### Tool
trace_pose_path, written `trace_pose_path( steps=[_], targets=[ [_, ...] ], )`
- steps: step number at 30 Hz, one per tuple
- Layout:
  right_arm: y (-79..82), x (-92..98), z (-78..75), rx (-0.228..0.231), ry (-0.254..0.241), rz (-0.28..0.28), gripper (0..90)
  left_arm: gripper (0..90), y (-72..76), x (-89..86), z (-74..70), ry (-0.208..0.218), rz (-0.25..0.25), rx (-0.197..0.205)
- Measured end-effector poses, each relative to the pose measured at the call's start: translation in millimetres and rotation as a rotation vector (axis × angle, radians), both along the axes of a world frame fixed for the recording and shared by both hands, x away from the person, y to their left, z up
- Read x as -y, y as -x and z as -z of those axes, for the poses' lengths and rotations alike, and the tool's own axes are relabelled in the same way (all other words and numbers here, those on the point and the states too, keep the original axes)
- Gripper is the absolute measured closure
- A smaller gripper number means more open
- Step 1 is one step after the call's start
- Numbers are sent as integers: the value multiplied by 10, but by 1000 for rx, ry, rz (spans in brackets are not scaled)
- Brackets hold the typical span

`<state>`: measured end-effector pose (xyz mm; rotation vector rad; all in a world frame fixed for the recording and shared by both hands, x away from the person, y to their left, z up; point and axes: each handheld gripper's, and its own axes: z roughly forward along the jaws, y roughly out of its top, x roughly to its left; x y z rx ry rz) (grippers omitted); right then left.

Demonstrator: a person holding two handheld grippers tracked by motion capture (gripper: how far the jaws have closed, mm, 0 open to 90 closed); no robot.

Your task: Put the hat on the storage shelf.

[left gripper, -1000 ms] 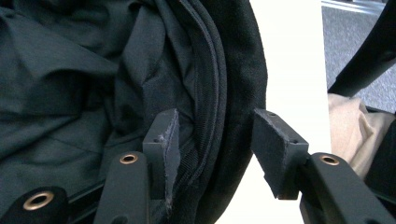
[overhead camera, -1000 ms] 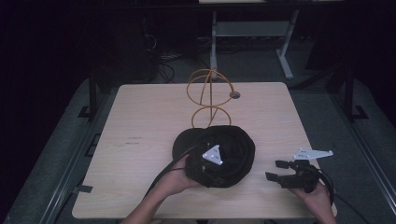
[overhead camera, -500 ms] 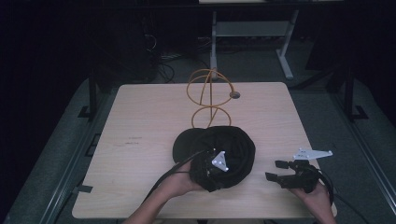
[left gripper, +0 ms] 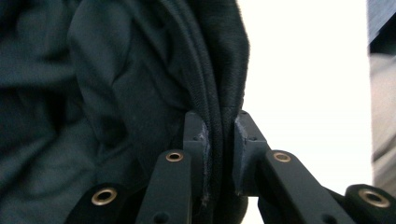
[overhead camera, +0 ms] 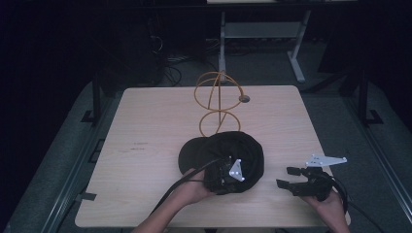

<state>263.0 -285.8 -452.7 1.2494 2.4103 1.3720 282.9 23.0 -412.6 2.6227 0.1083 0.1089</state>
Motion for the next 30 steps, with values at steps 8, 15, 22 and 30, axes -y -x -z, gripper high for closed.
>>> trace_pose_path(
  steps=[8, 15, 22, 30],
  targets=[
    [30, -25, -77, 50, -27, 5, 241, 786, -9, -131, -318, 146, 5, -48],
    [78, -81, -200, 113, -75, -5, 218, 783, -49, -237, -520, 277, 19, -108],
    [136, -128, -343, 191, -155, -36, 193, 782, -48, -215, -707, 370, 59, -124],
    [164, -144, -459, 279, -229, -45, 183, 782, -24, -101, -858, 426, 120, -145]
  ],
)
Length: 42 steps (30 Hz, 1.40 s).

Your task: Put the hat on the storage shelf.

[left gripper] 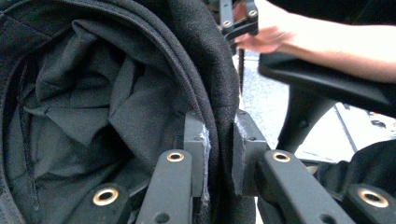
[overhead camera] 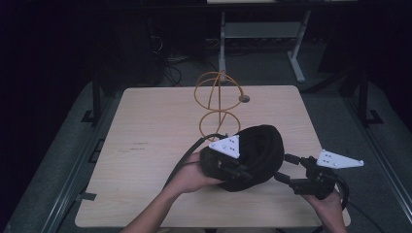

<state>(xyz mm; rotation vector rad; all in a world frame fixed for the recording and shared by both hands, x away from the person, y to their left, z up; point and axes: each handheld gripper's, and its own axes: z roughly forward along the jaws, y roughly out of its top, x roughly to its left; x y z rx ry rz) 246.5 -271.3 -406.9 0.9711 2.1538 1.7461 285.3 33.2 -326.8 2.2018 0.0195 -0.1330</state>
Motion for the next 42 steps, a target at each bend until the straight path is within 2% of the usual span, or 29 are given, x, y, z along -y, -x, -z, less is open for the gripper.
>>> trace_pose_path(
  steps=[3, 4, 5, 6, 7, 8, 10, 11, 12, 14, 19, 26, 31, 35, 42],
  targets=[
    [11, 8, -29, 23, -4, 12, 196, 782, 8, 31, -29, 7, 16, 1],
    [23, 21, -49, 37, -26, 19, 232, 782, 22, 63, -50, 21, 34, -2],
    [23, 21, -49, 37, -26, 19, 232, 783, 22, 63, -50, 21, 34, -2],
    [19, 31, -52, 43, -55, 15, 303, 783, 43, 94, -64, 30, 62, -5],
    [19, 31, -52, 43, -55, 15, 303, 783, 43, 94, -64, 30, 62, -5],
    [19, 28, -50, 46, -72, 1, 390, 782, 66, 125, -73, 41, 78, -4],
    [33, 14, -59, 61, -77, -5, 566, 778, 66, 130, -82, 51, 70, 1],
    [33, 14, -59, 61, -77, -5, 566, 778, 66, 130, -82, 51, 70, 1],
    [62, -4, -77, 93, -63, 2, 741, 778, 51, 117, -83, 65, 63, -4],
    [81, -5, -100, 108, -61, 11, 840, 775, 36, 88, -87, 81, 51, -9],
    [109, 0, -167, 127, -71, 24, 863, 760, 8, 19, -86, 100, 25, -18],
    [149, -32, -287, 148, -59, 30, 868, 714, 6, -86, -90, 95, -17, 4],
    [171, -25, -400, 160, -60, 20, 870, 672, -8, -129, -81, 91, -44, 4],
    [169, -55, -511, 170, -38, 23, 870, 635, -25, -162, -74, 91, -72, 13],
    [109, -82, -699, 185, -10, 33, 871, 552, -47, -254, -82, 62, -139, 64]
  ],
)
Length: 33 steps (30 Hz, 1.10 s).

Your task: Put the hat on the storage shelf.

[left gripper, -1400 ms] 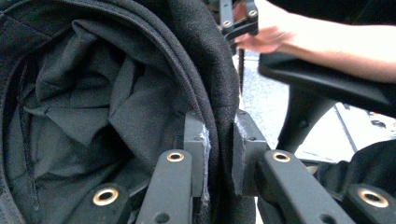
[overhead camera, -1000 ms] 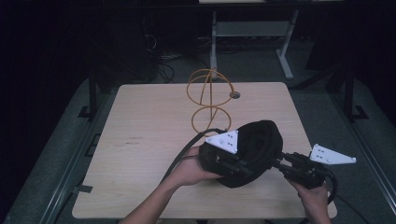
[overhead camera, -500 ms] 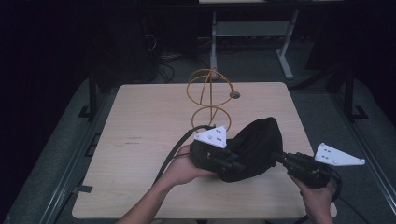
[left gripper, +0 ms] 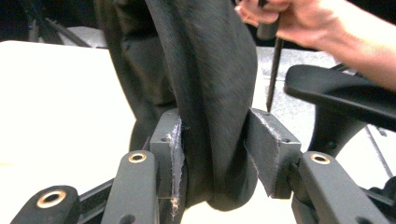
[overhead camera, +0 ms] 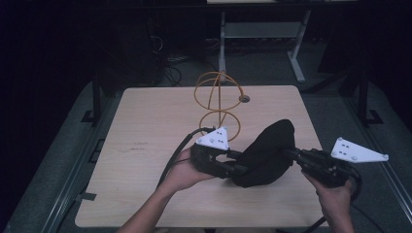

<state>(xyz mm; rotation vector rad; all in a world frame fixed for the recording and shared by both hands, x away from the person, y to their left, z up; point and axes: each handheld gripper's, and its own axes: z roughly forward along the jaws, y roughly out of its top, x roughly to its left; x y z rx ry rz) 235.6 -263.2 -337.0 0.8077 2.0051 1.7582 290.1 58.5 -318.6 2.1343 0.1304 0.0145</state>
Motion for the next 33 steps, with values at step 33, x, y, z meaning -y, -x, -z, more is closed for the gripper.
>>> trace_pose_path(
  steps=[33],
  targets=[
    [-347, 407, -482, -27, 30, 130, 870, 352, -44, -994, 477, -113, -282, 20]
  ],
)
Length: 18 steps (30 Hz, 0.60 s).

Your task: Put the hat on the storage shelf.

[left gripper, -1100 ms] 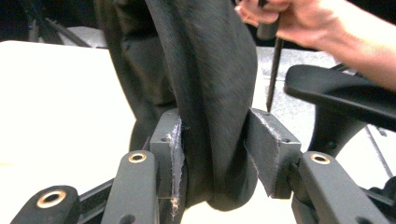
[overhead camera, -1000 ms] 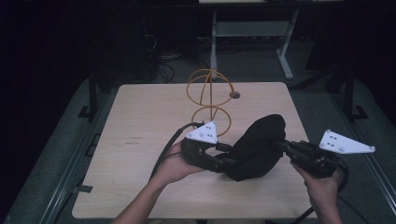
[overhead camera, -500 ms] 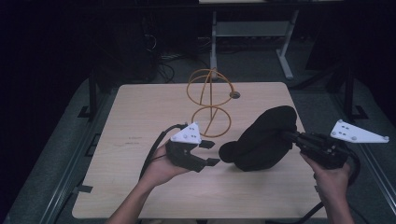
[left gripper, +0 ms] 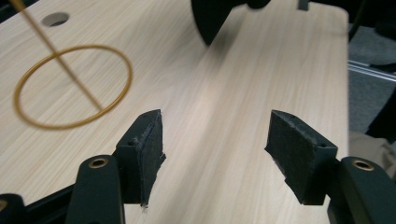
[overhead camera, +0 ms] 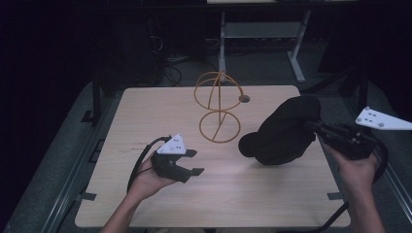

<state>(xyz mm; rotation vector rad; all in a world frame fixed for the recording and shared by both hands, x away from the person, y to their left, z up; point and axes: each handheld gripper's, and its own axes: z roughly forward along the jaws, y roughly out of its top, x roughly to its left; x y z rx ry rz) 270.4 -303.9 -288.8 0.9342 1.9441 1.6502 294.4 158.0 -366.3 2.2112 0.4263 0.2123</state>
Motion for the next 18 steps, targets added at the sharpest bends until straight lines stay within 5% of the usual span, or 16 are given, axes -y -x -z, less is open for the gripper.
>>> trace_pose_path(
  steps=[10, 18],
  targets=[
    [-193, -48, -283, 23, 30, 12, 870, 316, -20, -345, 274, -26, -107, 15],
    [-352, -160, -493, 39, 43, 3, 869, 299, -90, -538, 463, -47, -179, -20]
  ],
)
